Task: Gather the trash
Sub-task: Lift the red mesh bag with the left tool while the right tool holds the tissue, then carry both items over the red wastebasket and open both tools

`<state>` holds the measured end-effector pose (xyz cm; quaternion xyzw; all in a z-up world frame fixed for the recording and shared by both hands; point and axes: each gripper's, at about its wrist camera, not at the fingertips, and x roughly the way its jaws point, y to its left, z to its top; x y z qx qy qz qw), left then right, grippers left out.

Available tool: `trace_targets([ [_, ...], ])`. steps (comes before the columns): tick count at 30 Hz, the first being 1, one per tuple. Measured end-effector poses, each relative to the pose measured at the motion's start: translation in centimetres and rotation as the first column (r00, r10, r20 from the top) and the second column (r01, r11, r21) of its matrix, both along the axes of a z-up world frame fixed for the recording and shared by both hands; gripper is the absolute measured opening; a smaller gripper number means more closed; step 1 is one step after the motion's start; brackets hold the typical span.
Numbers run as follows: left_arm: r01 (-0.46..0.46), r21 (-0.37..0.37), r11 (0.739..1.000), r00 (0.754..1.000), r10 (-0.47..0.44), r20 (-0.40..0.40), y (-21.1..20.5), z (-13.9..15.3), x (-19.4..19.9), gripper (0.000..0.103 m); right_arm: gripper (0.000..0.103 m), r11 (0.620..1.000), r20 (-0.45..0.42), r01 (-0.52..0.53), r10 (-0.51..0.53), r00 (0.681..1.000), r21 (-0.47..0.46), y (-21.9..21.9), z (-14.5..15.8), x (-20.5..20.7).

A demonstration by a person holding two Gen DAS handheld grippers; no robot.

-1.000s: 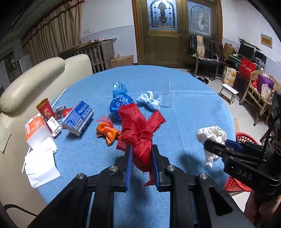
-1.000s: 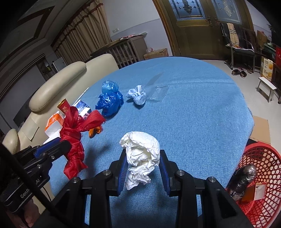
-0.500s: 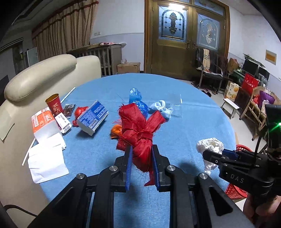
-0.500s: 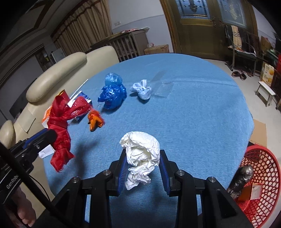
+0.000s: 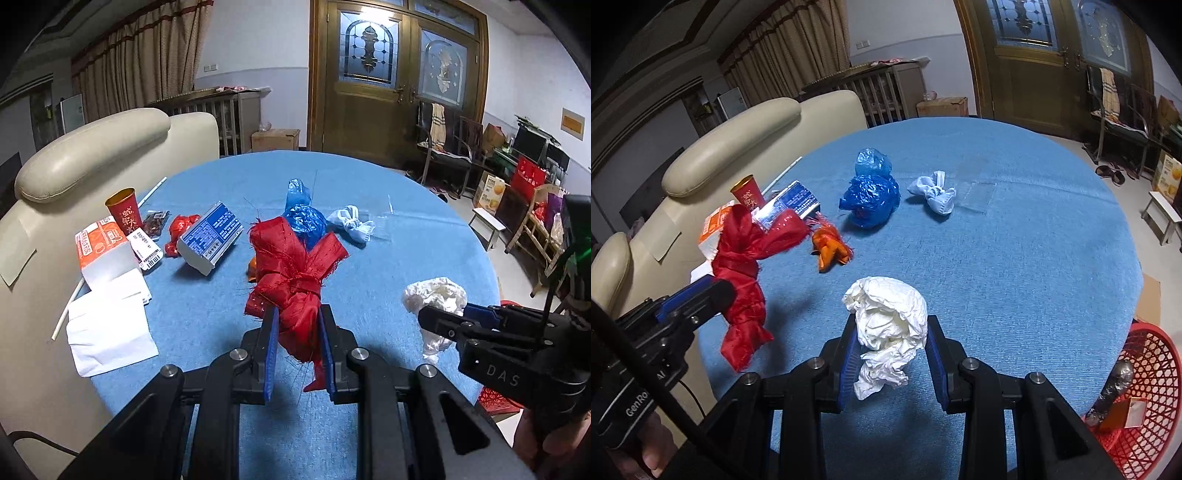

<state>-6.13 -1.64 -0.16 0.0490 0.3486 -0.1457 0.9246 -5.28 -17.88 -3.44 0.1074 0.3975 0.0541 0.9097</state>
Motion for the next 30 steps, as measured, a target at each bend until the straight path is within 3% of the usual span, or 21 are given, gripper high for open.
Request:
trace_targets([
  [23,0.160,0.073,0.984,0.987,-0.157,-0.042,-6.3,0.3,-1.2,0.022,0.037,0.984,0.066,0.138,-0.146,0.987,0.109,-7.8,0.9,-2.6],
  [30,0.248,0.075,0.966,0.968,-0.243,-0.063,-8.7,0.7,-1.8,0.022,0.037,0.970,0.077,0.202,-0.213,0.974,0.132,-10.9,0.9,-4.0],
])
